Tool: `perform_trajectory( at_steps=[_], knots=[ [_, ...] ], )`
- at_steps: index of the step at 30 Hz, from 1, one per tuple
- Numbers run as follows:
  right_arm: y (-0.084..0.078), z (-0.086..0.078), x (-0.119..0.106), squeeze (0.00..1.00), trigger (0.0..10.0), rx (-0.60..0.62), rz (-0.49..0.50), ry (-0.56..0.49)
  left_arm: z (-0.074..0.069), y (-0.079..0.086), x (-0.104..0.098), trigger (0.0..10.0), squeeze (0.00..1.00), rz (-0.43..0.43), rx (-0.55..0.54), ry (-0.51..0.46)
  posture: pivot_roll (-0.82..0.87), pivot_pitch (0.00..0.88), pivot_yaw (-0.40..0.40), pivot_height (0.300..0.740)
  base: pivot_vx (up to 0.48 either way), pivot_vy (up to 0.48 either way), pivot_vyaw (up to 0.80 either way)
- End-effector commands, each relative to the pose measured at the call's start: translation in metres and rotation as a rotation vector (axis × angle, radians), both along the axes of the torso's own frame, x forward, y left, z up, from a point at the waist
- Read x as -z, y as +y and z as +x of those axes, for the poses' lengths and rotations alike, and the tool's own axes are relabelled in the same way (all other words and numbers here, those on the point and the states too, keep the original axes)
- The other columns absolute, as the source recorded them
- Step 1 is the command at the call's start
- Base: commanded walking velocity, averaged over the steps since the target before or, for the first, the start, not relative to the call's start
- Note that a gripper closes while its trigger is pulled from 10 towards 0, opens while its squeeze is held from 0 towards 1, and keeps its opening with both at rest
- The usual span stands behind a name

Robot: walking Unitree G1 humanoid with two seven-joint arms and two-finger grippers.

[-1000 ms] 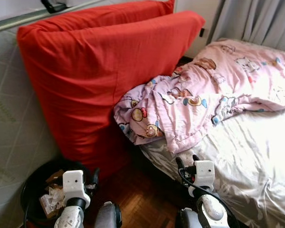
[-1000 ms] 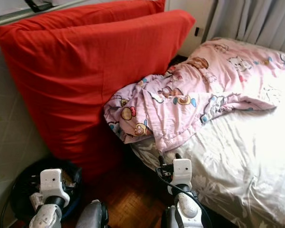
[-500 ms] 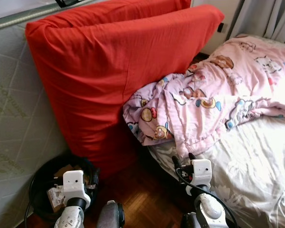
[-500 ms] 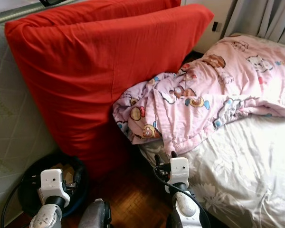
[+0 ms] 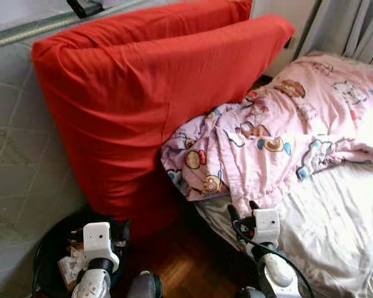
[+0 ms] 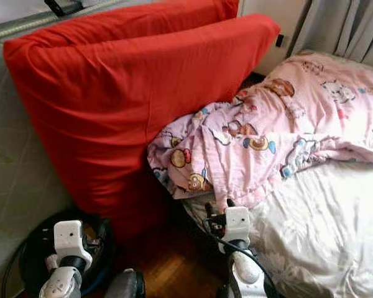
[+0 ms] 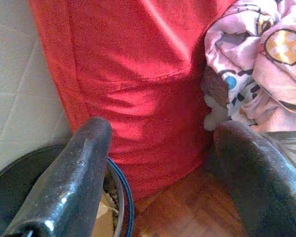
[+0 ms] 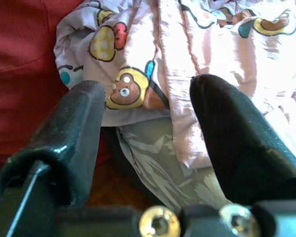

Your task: Clean up the room

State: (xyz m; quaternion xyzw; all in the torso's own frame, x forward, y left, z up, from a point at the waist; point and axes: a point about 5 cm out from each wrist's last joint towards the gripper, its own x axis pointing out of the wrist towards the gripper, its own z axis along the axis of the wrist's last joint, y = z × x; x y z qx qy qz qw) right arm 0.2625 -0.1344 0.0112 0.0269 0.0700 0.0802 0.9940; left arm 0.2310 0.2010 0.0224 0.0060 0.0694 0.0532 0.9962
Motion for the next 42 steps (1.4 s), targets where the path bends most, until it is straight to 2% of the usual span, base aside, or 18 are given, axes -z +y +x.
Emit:
perform_trajectory(
  at_steps=[1,23,34,38,40,41,42],
  knots=[
    [0.0,-0.003,0.004,0.0,10.0,0.0,0.003,0.016,-0.001,-0.001,0.001,10.0,0.0,0.006,0.007,0.011,-0.03,0.099,0.027,0.63,0.3,0.0,0.0],
    [0.0,-0.004,0.008,0.0,10.0,-0.013,0.007,0.034,-0.001,-0.002,0.0,10.0,0.0,0.012,0.015,0.008,-0.03,0.103,0.025,0.63,0.327,0.0,0.0],
    [0.001,-0.005,0.022,0.0,10.0,-0.013,0.019,0.149,-0.001,0.0,-0.001,10.0,0.0,0.015,0.008,0.005,-0.03,0.119,0.028,0.63,0.239,0.0,0.0],
    [0.002,-0.003,0.026,0.0,10.0,0.022,0.079,0.211,-0.001,0.0,-0.002,10.0,0.0,0.019,0.007,0.001,-0.02,0.13,0.027,0.63,0.0,0.0,0.0],
    [0.002,0.001,0.029,0.0,10.0,0.097,0.187,0.273,0.0,0.001,-0.003,10.0,0.0,0.024,0.003,-0.002,-0.01,0.142,0.024,0.63,0.0,0.0,0.0],
    [0.002,0.001,0.029,0.0,10.0,0.097,0.187,0.273,0.0,0.001,-0.003,10.0,0.0,0.024,0.003,-0.002,-0.01,0.142,0.024,0.63,0.0,0.0,0.0],
    [0.002,0.001,0.032,0.0,10.0,0.13,0.228,0.304,-0.002,0.002,-0.003,10.0,0.0,0.026,0.001,-0.004,0.0,0.148,0.024,0.63,0.0,0.0,0.0]
  ],
)
